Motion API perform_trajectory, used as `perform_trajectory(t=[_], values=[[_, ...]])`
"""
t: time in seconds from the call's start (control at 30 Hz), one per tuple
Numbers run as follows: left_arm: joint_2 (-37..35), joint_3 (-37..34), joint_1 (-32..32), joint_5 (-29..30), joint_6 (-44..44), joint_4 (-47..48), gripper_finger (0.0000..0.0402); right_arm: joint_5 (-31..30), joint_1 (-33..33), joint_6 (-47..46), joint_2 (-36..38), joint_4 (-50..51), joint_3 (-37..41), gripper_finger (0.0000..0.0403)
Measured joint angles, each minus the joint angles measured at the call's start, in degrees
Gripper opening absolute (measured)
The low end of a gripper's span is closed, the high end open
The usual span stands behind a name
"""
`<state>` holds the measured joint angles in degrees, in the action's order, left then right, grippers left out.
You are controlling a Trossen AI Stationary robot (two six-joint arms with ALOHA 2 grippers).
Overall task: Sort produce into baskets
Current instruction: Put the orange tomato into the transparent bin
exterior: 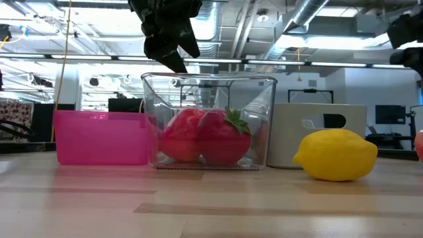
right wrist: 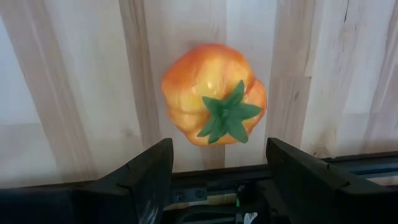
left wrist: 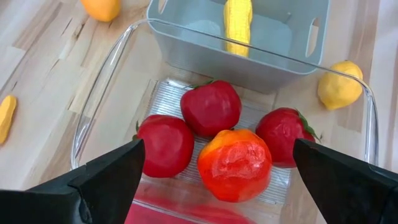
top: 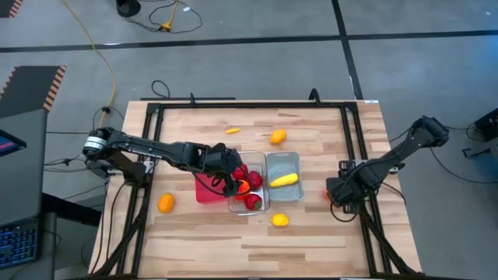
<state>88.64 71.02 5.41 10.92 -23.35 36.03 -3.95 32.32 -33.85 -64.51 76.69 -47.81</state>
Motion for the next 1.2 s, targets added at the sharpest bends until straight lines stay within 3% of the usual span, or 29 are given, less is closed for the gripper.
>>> perform_trajectory(t=[0.6, 1.2], values=[[0.00, 0.00, 0.00, 0.00, 0.00, 0.00, 0.0394, -0.34, -0.22, -0.22, 0.00, -4.41, 0.00, 0.0286], [0.00, 0.00, 0.00, 0.02, 0.02, 0.00, 0.0394, 12.79, -5.77, -0.01, 0.00, -10.45, 0.00, 0.0287]])
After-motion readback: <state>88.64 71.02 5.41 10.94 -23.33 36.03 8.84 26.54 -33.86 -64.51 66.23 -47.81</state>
